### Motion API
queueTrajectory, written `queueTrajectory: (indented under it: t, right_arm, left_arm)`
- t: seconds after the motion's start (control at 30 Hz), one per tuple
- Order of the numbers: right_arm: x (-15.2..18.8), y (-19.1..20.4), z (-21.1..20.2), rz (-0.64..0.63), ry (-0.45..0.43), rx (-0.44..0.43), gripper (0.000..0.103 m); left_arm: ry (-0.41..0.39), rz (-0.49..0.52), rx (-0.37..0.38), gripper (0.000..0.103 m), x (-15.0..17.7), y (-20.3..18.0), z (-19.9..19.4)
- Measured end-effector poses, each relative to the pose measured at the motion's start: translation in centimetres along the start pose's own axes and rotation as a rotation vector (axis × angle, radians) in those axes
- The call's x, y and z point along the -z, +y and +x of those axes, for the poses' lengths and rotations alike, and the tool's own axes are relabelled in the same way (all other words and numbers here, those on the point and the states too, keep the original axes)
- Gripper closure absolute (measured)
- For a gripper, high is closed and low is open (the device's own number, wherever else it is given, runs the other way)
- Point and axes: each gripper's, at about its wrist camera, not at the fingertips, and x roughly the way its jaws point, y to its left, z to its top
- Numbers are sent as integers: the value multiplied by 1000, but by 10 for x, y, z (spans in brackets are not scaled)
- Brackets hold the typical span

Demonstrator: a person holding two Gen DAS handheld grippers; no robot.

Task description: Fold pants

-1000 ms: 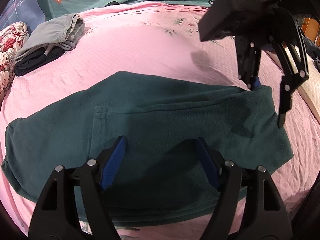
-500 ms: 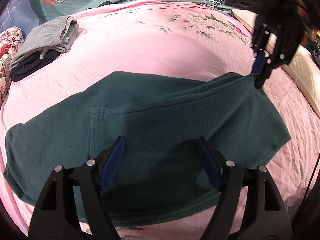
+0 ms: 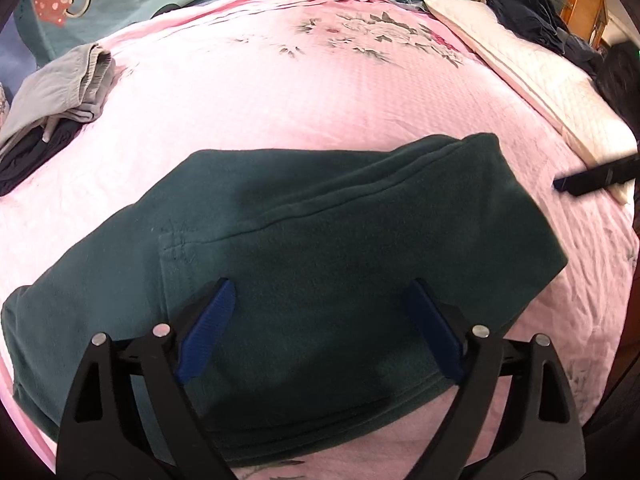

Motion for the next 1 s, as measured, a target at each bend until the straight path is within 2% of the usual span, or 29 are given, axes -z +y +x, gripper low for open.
queueTrajectory:
  t: [0.1,0.17,0.2,0.23,0.3,0.33,0.43,0.5,0.57,0.63,0.7,0.77,0.83,0.93,1.0]
  right_arm:
    - [20,-5,15,68,-39,3,50]
    - [24,0,32,101,-32,-17,50]
    - [34,6,40,94,-51,10,52]
    - [34,11,43,70,-58,26,69]
    - [40,19,43,61,-54,41,92]
    - [43,21,36,53,-71,35,94]
    - [61,29,12,38,-127,42,94]
    - [77,17,30,78,-57,130,94]
    - [85,0,33,156,-57,105,93]
    - [80,-4,18,208,-85,147,74]
    - [72,-2,-3,187,-183,191,73]
    - [54,1,-13,156,-251,197,73]
    - [36,3,-6,128,-246,172,73]
    - [8,21,16,20,-248,189,73]
    - [-5,21,29,-32,-211,218,73]
  left_arm:
    - [10,-38,35,13,-4,7,-5]
    - [2,-39,18,13,-6,11,-10]
    - [0,-34,8,13,-7,12,-12]
    - [-1,-32,-2,13,-7,14,-15]
    - [-3,-28,-5,13,-8,16,-21]
    - [-8,-22,-3,13,-8,17,-24]
    - [9,-6,-6,13,-4,17,-19]
    - [45,7,-14,13,0,14,-9]
    - [56,25,-24,13,2,12,-5]
    - [51,36,-31,13,5,12,-4]
    - [45,34,-34,11,5,13,-3]
    - [49,31,-36,10,5,15,-2]
    - [47,30,-43,10,6,17,-3]
    - [49,23,-47,9,10,21,-5]
    - [53,24,-52,9,11,21,-7]
